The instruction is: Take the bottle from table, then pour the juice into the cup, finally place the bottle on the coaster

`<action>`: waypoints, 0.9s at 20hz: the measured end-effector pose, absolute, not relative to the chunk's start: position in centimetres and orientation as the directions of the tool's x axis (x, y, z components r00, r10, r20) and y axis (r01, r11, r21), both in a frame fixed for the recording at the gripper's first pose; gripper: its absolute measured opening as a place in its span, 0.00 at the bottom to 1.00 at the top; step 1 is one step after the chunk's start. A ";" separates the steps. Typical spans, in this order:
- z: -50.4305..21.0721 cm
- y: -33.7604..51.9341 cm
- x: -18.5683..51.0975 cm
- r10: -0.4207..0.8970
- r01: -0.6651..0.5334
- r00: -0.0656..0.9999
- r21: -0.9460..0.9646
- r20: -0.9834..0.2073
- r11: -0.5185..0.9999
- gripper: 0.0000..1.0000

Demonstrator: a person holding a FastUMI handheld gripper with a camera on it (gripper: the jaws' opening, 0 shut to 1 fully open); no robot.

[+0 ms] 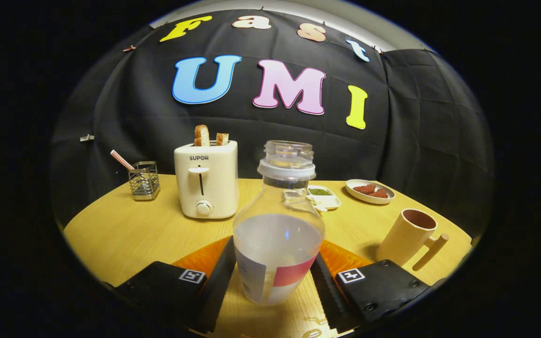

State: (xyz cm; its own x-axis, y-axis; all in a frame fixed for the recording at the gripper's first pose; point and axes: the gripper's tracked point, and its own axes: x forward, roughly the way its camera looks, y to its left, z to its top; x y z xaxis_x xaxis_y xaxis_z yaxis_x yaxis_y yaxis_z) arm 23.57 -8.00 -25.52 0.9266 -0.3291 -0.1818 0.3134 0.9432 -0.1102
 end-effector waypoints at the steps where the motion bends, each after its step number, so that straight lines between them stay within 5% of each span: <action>1: -25.5 -8.1 23.6 -0.328 0.312 0.927 -0.108 -0.184 0.944 0.81; 18: -22.2 -6.8 21.8 -0.223 0.234 0.946 0.018 -0.237 0.972 0.68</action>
